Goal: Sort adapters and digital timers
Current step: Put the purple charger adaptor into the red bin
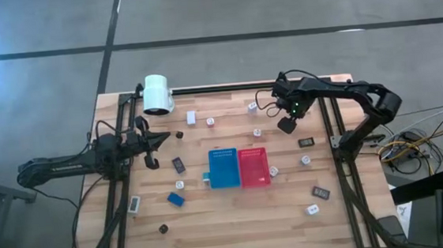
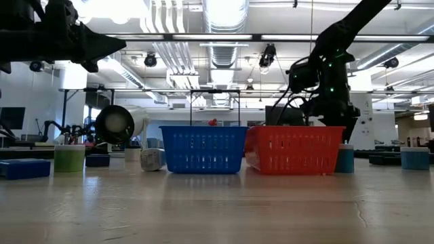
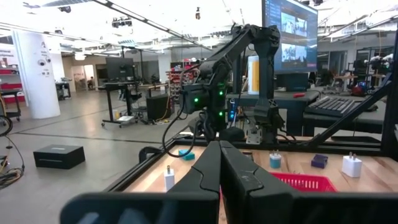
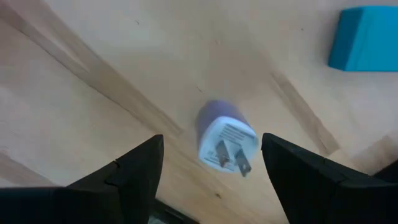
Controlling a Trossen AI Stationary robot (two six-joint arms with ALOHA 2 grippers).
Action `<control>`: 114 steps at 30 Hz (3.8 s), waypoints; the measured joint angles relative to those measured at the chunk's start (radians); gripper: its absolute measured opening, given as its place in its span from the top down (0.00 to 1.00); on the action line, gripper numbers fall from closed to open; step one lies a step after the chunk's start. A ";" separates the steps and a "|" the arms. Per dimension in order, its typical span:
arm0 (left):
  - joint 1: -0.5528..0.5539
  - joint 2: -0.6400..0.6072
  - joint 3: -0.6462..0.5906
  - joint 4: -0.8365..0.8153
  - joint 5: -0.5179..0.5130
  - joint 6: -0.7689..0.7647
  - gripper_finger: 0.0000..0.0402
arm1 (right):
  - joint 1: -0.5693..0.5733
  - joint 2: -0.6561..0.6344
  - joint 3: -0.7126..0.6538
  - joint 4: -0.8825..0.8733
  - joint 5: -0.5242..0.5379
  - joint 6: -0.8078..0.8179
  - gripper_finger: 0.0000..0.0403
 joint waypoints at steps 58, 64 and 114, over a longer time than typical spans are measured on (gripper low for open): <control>0.000 0.000 0.000 0.001 0.000 -0.016 0.99 | 0.088 -0.315 -0.110 0.408 -0.232 -0.071 0.67; 0.000 0.000 0.000 0.001 0.000 -0.025 0.99 | 0.168 -0.540 -0.221 0.635 -0.276 -0.065 0.68; 0.000 0.000 0.000 0.000 0.000 0.027 0.99 | 0.264 -1.090 -0.918 1.523 -0.272 -0.101 0.67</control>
